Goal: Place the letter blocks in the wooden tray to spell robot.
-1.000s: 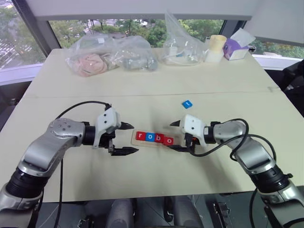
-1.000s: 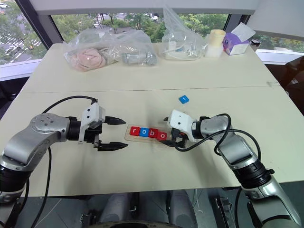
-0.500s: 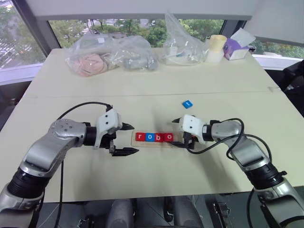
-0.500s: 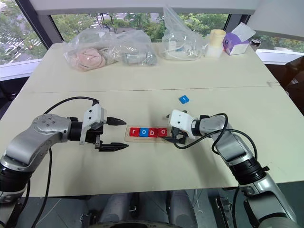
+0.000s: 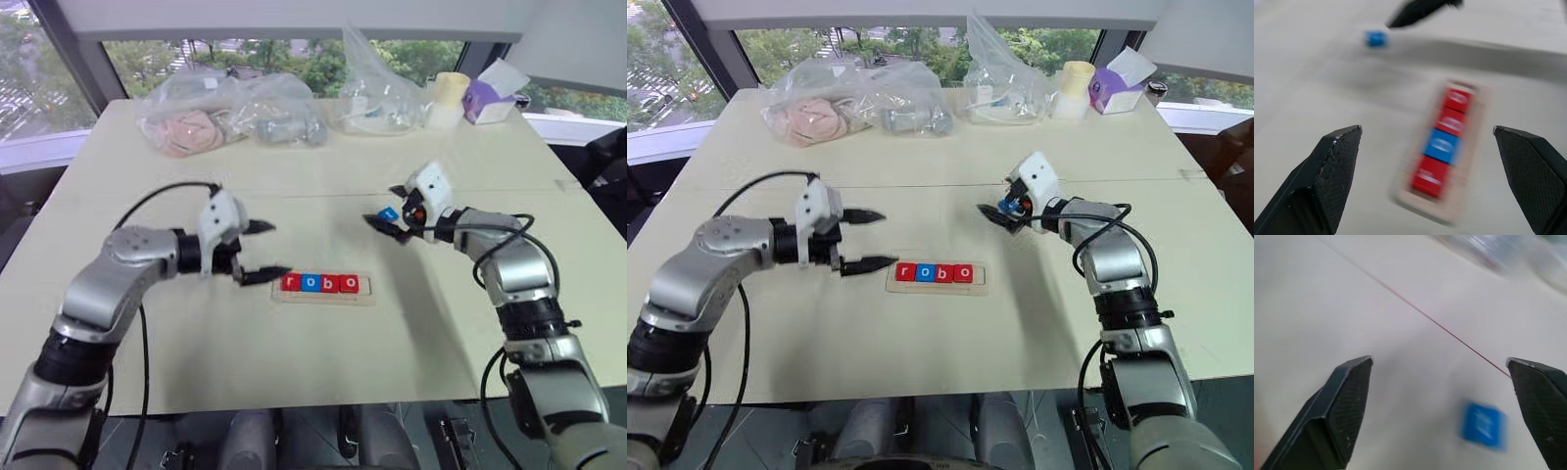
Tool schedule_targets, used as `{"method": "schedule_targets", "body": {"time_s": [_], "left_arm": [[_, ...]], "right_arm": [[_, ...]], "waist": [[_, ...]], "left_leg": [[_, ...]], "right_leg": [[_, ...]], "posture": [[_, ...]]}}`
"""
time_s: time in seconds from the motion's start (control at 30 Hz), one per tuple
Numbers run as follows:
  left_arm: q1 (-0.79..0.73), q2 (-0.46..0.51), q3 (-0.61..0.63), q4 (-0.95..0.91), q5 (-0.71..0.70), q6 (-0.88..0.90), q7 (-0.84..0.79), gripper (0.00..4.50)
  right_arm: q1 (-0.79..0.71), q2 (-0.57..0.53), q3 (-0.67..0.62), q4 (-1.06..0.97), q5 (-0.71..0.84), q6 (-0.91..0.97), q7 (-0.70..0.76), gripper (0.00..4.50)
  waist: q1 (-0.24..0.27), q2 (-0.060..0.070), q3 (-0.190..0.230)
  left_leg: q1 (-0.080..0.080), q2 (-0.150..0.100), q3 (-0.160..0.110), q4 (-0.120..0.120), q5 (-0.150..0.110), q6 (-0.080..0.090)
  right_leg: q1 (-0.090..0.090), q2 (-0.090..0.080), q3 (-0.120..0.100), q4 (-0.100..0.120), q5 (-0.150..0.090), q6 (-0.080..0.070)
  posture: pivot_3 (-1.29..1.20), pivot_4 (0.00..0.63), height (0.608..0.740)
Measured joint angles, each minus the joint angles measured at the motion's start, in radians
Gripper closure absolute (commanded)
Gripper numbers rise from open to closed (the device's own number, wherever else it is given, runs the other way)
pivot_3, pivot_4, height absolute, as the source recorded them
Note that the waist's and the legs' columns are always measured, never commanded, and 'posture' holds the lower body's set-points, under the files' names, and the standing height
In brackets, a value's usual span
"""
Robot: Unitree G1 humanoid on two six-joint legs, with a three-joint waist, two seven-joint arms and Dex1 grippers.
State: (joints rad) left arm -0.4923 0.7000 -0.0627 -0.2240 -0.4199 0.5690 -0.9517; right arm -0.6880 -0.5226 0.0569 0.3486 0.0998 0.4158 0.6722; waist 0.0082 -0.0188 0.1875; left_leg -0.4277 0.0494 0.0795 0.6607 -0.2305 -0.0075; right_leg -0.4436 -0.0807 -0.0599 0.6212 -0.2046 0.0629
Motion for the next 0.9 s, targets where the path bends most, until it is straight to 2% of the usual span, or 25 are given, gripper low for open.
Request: {"method": "schedule_targets", "body": {"time_s": [0.13, 0.23, 0.3, 0.37, 0.47, 0.5, 0.73, 0.83, 0.9], "left_arm": [[-0.023, -0.044, 0.001, 0.032, 0.021, -0.031, 0.04, 0.0], [-0.026, -0.053, 0.001, 0.033, 0.029, -0.038, 0.053, 0.0], [-0.011, -0.055, 0.003, 0.02, 0.03, -0.036, 0.067, 0.0], [-0.001, -0.055, 0.003, 0.011, 0.03, -0.035, 0.072, 0.0], [0.013, -0.053, 0.003, 0.006, 0.032, -0.032, 0.079, 0.0], [0.018, -0.05, 0.003, 0.005, 0.034, -0.032, 0.079, 0.0], [0.02, -0.05, -0.002, 0.004, 0.04, -0.035, 0.075, 0.0], [0.021, -0.05, -0.004, 0.002, 0.04, -0.036, 0.066, 0.0], [0.029, -0.048, -0.003, -0.007, 0.04, -0.036, 0.061, 0.0]], "right_arm": [[-0.056, 0.075, 0.005, 0.206, -0.037, -0.022, -0.077, 0.07], [-0.085, 0.093, -0.005, 0.251, -0.036, -0.024, -0.097, 0.07], [-0.126, 0.126, -0.013, 0.327, -0.039, -0.05, -0.116, 0.59], [-0.126, 0.141, -0.008, 0.358, -0.047, -0.08, -0.122, 1.36], [-0.126, 0.143, -0.002, 0.364, -0.059, -0.099, -0.121, 3.05], [-0.126, 0.143, -0.002, 0.361, -0.06, -0.096, -0.121, 3.34], [-0.078, 0.142, -0.017, 0.246, -0.059, -0.025, -0.164, 3.32], [-0.004, 0.135, -0.064, 0.071, -0.056, 0.07, -0.237, 3.32], [0.086, 0.123, -0.114, -0.152, -0.04, 0.192, -0.278, 3.32]], "waist": [[-0.013, 0.0, 0.0], [-0.023, 0.0, 0.0], [-0.029, 0.0, 0.0], [-0.028, 0.0, 0.0], [-0.024, 0.0, 0.0], [-0.023, 0.0, 0.0], [-0.022, 0.0, 0.0], [-0.02, 0.001, 0.0], [-0.018, 0.001, 0.0]], "left_leg": [[0.0, 0.0, 0.001, -0.001, 0.0, 0.0], [0.0, 0.0, 0.0, -0.001, 0.0, 0.0], [0.001, 0.0, 0.0, -0.001, 0.0, 0.0], [0.001, 0.0, 0.0, -0.001, 0.0, 0.0], [0.001, 0.0, 0.0, 0.0, 0.0, 0.0], [0.001, 0.0, 0.0, 0.0, 0.0, 0.0], [0.001, 0.0, 0.0, 0.001, 0.0, 0.0], [0.0, 0.0, 0.0, 0.0, 0.0, 0.0], [0.0, 0.0, -0.001, 0.0, 0.0, 0.0]], "right_leg": [[0.0, 0.001, 0.0, 0.0, 0.001, 0.002], [0.0, 0.001, 0.0, 0.0, 0.002, 0.004], [0.0, 0.001, 0.001, 0.001, 0.001, 0.003], [0.0, 0.001, 0.001, 0.002, 0.001, 0.002], [0.0, 0.001, 0.001, 0.002, 0.001, 0.002], [0.0, 0.001, 0.001, 0.003, 0.0, 0.001], [0.0, 0.001, 0.001, 0.004, 0.0, 0.001], [0.0, 0.0, 0.001, 0.004, 0.0, 0.002], [0.0, 0.0, 0.001, 0.004, -0.001, 0.003]], "posture": [[0.0, 0.15, 0.739], [0.0, 0.15, 0.739], [0.0, 0.15, 0.739], [0.0, 0.15, 0.739], [0.0, 0.15, 0.739], [0.0, 0.15, 0.739], [0.0, 0.15, 0.739], [0.0, 0.15, 0.739], [0.0, 0.15, 0.739]]}}
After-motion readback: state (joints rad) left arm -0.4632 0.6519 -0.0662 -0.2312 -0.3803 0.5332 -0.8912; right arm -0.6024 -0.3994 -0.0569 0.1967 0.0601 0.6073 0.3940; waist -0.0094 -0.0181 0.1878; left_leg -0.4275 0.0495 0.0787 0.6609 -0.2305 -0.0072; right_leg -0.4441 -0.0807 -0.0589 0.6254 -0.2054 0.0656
